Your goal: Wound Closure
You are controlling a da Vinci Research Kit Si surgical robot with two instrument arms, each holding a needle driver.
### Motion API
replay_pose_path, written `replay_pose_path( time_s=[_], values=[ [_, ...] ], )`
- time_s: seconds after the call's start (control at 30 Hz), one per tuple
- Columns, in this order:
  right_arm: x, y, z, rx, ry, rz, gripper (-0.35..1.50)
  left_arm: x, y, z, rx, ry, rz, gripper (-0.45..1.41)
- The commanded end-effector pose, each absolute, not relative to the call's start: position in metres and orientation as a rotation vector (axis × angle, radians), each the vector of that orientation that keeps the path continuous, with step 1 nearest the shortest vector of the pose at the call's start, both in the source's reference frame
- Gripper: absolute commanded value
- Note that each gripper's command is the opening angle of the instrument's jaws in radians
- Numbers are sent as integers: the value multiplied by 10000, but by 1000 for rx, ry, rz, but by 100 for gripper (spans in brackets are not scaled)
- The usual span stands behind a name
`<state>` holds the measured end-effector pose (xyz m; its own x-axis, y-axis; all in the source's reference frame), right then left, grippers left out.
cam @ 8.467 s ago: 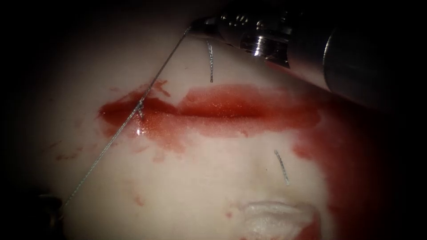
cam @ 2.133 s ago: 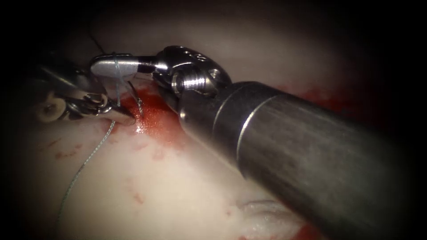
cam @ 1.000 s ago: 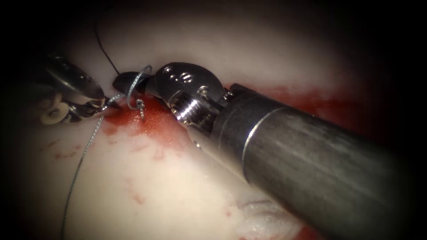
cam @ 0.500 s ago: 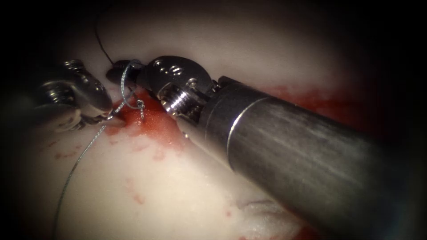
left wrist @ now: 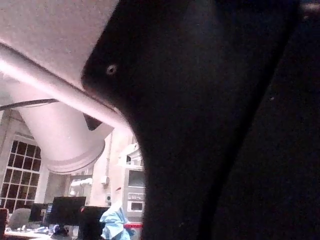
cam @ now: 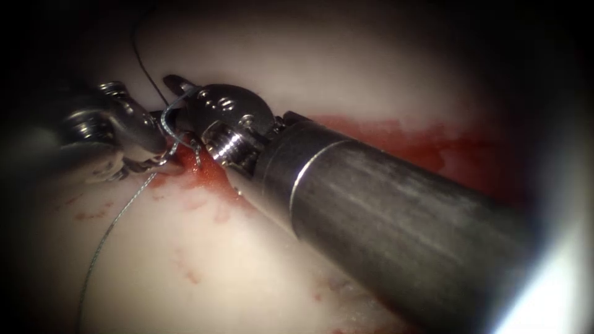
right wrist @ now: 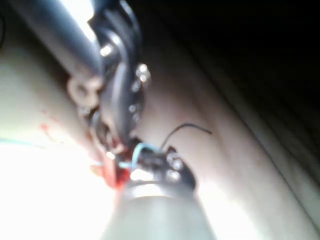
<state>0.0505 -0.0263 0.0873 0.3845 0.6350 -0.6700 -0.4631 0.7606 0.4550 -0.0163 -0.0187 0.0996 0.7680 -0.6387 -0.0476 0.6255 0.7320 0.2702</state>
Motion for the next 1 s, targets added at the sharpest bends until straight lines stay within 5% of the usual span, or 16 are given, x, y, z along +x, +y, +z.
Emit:
replay_pose_path(
  time_s=[0.03, 0.17, 0.3, 0.33, 0.4, 0.43, 0.63, 1.0],
  values=[
    [516, -253, 875, 198, 940, 711, 73, -169, -175, 992, 275, -51, -698, -45],
    [524, -253, 883, 160, 888, 752, 73, -170, -176, 993, 271, -47, -699, -45],
    [527, -253, 885, 123, 859, 805, 52, -169, -176, 993, 275, -46, -692, -45],
    [527, -253, 886, 117, 852, 811, 39, -169, -176, 993, 275, -46, -692, -45],
    [526, -254, 886, 109, 835, 820, -25, -169, -176, 993, 278, -44, -692, -45],
    [526, -254, 886, 105, 818, 825, -35, -170, -177, 993, 277, -43, -692, -45],
    [513, -250, 875, 133, 743, 853, -35, -167, -175, 993, 283, -42, -693, -45],
    [468, -232, 833, 347, 901, 867, -35, -160, -173, 994, 285, -42, -692, -45]
  ],
)
